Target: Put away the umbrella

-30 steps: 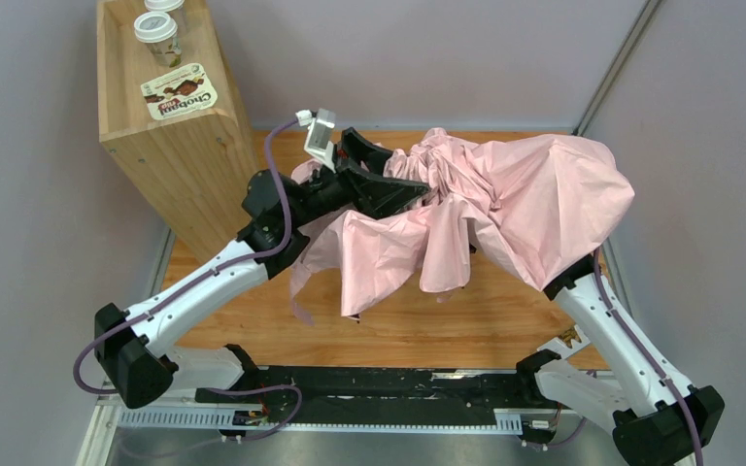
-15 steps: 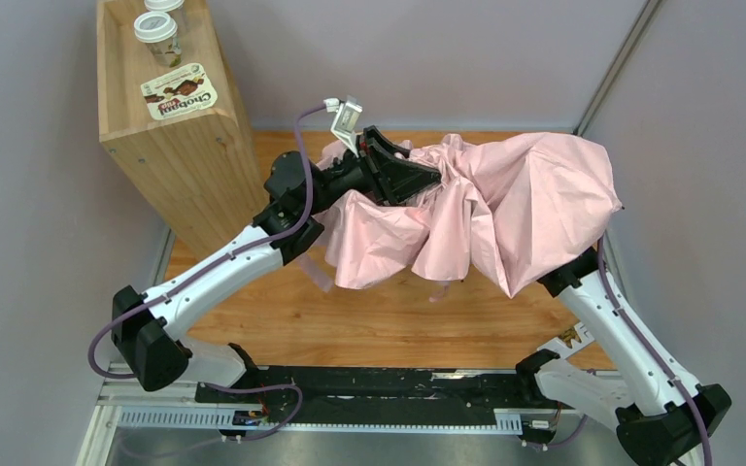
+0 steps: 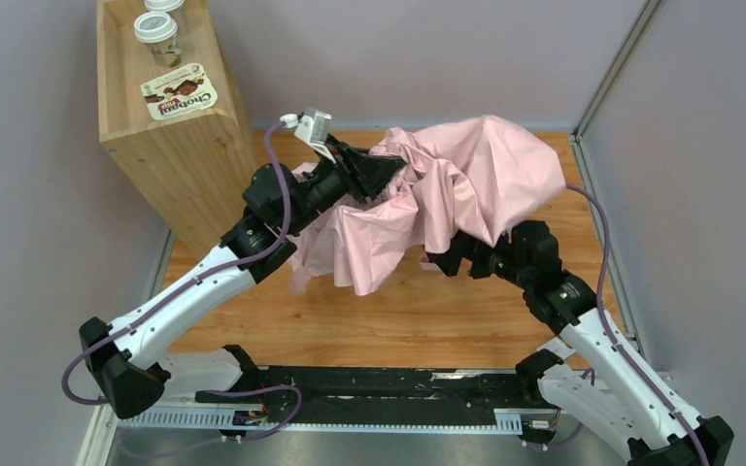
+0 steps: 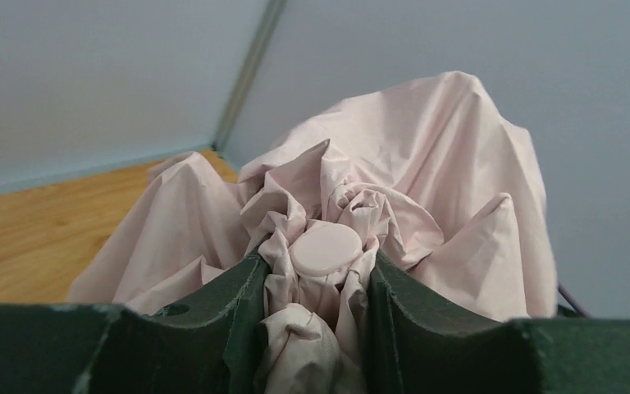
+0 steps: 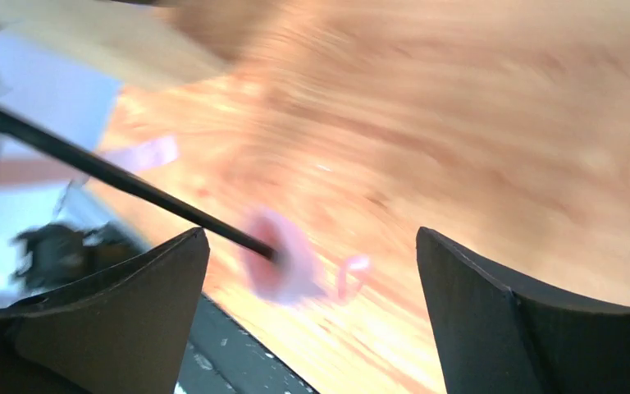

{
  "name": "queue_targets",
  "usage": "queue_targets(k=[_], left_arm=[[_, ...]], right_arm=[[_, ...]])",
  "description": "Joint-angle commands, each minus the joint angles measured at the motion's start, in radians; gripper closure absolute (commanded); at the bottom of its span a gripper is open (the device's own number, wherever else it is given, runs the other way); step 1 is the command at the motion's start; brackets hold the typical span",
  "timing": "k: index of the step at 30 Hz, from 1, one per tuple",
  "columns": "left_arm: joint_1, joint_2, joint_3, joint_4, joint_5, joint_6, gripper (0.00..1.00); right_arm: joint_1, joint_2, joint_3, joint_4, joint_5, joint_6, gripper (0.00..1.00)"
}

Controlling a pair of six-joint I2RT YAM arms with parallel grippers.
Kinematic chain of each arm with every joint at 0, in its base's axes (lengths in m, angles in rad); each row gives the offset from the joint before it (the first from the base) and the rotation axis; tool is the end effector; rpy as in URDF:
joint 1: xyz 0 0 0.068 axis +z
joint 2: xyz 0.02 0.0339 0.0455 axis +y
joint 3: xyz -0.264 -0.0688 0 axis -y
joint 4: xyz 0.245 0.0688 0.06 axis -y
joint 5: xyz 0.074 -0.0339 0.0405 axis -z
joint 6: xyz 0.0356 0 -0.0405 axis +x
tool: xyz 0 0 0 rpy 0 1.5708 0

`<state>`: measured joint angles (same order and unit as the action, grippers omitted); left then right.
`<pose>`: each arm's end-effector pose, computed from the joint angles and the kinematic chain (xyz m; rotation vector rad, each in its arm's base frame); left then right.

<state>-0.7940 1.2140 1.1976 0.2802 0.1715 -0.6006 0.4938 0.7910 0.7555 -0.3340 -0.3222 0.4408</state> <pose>0.1913 -0.2033 0.4453 0.2958 1.3980 -1.2844 0.1548 0.0961 0.3136 -0.2789 2.0172 0.9183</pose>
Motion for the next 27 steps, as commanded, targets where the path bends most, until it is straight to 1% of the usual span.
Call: queue_targets(k=[1,4,6,7,8,9,10,11,12,13,14,15,16,18,20,22,24,25,27], left_arm=[[0.016,-0.097,-0.013,-0.045,-0.340,0.093,1.00],[0.022,-0.105,-0.049,-0.026,-0.354,0.093,1.00],[0.022,-0.110,-0.062,-0.042,-0.394,0.084,1.00],[0.022,-0.111,-0.072,-0.045,-0.429,0.070,1.00],[0.024,-0.113,-0.090,-0.027,-0.432,0.070,1.00],[0.024,-0.110,-0.096,-0.015,-0.426,0.071,1.00],[0.026,-0.100,-0.098,-0.015,-0.412,0.074,1.00],[0.026,-0.096,-0.098,-0.015,-0.400,0.078,1.00],[0.026,-0.087,-0.099,-0.013,-0.371,0.094,1.00],[0.027,-0.084,-0.102,-0.004,-0.345,0.104,1.00],[0.029,-0.084,-0.111,0.004,-0.295,0.126,1.00],[0.030,-0.085,-0.121,0.031,-0.273,0.134,1.00],[0.030,-0.091,-0.144,0.045,-0.233,0.140,1.00],[0.035,-0.099,-0.183,0.102,-0.178,0.130,1.00],[0.038,-0.110,-0.214,0.149,-0.092,0.125,1.00],[0.038,-0.116,-0.240,0.192,-0.043,0.108,1.00],[0.038,-0.114,-0.251,0.235,0.015,0.087,1.00],[0.038,-0.107,-0.254,0.252,0.063,0.078,1.00],[0.038,-0.090,-0.256,0.303,0.133,0.058,1.00]], right_arm=[[-0.024,-0.091,-0.068,-0.252,0.444,0.208,0.00],[-0.026,-0.150,-0.033,-0.321,0.514,0.196,0.00],[-0.026,-0.179,0.040,-0.390,0.583,0.161,0.01],[-0.026,-0.193,0.082,-0.411,0.609,0.127,0.03],[-0.026,-0.209,0.117,-0.386,0.563,0.046,0.09],[-0.026,-0.216,0.149,-0.367,0.487,-0.035,0.13],[-0.024,-0.216,0.186,-0.338,0.347,-0.100,0.19],[-0.024,-0.202,0.224,-0.321,0.196,-0.161,0.21],[-0.021,-0.182,0.267,-0.321,0.096,-0.209,0.24],[-0.017,-0.158,0.319,-0.312,-0.002,-0.229,0.24],[-0.011,-0.136,0.340,-0.289,-0.099,-0.250,0.22],[-0.002,-0.110,0.349,-0.252,-0.151,-0.261,0.17],[0.002,-0.075,0.363,-0.226,-0.156,-0.263,0.16],[0.005,0.006,0.405,-0.212,-0.153,-0.292,0.18],[0.005,0.072,0.456,-0.207,-0.075,-0.304,0.18],[0.005,0.147,0.510,-0.201,-0.107,-0.306,0.20],[0.017,0.212,0.547,-0.194,-0.178,-0.303,0.29],[0.035,0.238,0.561,-0.198,-0.182,-0.316,0.34],[0.086,0.283,0.587,-0.214,-0.155,-0.335,0.59]])
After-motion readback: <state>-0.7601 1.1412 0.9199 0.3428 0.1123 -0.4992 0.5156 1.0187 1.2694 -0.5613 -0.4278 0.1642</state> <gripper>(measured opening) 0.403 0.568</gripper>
